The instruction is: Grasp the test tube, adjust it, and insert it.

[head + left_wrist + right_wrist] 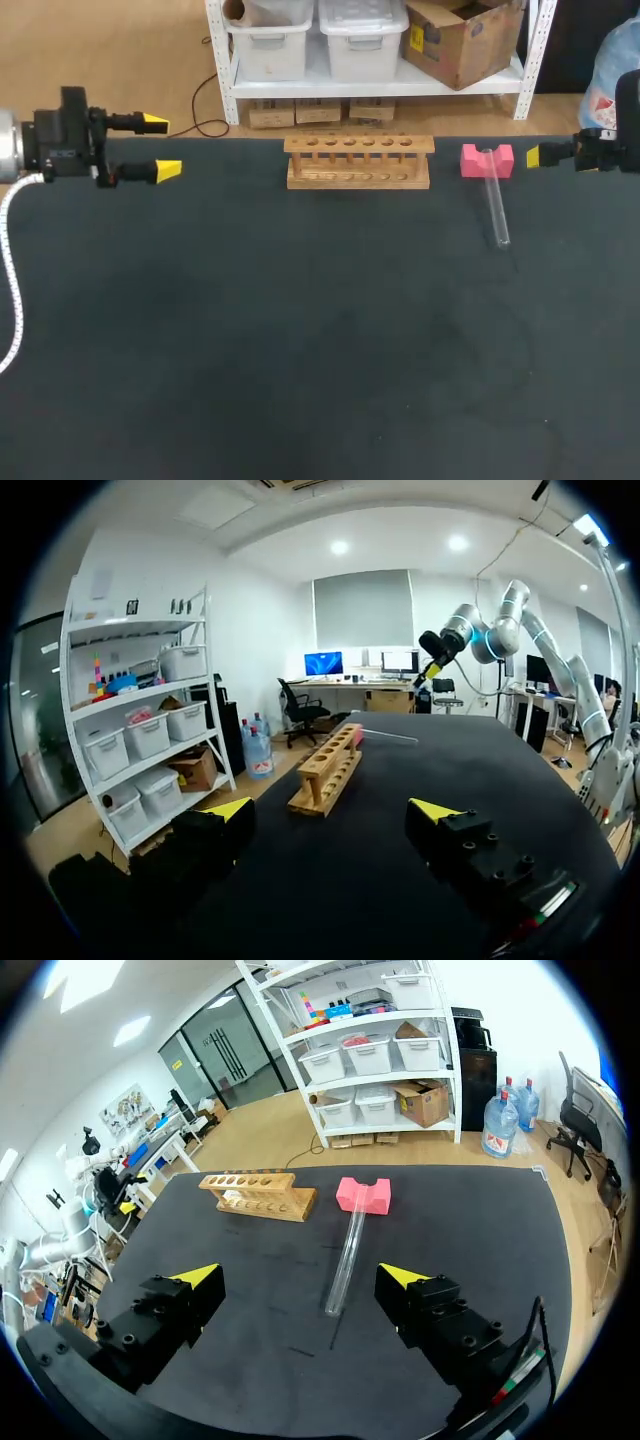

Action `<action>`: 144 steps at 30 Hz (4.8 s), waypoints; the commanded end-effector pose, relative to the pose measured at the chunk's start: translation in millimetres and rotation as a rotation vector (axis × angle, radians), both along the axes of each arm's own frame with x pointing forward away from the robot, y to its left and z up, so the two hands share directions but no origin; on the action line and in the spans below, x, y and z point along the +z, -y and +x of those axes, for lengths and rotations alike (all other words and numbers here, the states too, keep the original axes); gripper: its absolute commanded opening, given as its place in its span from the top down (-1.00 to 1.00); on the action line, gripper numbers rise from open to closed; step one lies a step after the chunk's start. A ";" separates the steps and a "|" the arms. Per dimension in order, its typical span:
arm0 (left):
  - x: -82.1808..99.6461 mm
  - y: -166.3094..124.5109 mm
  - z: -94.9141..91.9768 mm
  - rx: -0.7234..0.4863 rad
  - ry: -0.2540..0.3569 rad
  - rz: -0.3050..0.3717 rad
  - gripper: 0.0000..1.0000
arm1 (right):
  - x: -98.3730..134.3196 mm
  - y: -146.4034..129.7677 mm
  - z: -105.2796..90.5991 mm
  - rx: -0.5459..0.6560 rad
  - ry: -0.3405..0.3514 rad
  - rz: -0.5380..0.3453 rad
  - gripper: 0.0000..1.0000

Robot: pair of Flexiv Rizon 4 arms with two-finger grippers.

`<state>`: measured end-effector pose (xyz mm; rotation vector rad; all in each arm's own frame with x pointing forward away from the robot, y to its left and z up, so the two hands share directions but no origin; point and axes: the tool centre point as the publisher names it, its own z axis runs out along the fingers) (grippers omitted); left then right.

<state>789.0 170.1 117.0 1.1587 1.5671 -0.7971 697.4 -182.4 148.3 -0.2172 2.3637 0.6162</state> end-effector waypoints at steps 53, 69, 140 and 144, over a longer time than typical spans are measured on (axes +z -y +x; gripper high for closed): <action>-10.1 21.8 29.2 0.013 -0.040 0.039 -1.00 | -1.2 -47.1 44.8 -0.368 0.073 -0.558 -1.00; -10.1 21.8 29.2 0.013 -0.040 0.039 -1.00 | -39.2 -24.8 60.4 -0.569 0.093 -0.716 -1.00; -10.1 21.8 29.2 0.013 -0.040 0.039 -1.00 | -155.5 -21.8 117.9 -0.144 -0.076 -0.329 -1.00; -10.1 21.8 29.2 0.013 -0.040 0.039 -1.00 | -157.4 -21.4 118.5 -0.124 -0.079 -0.329 -1.00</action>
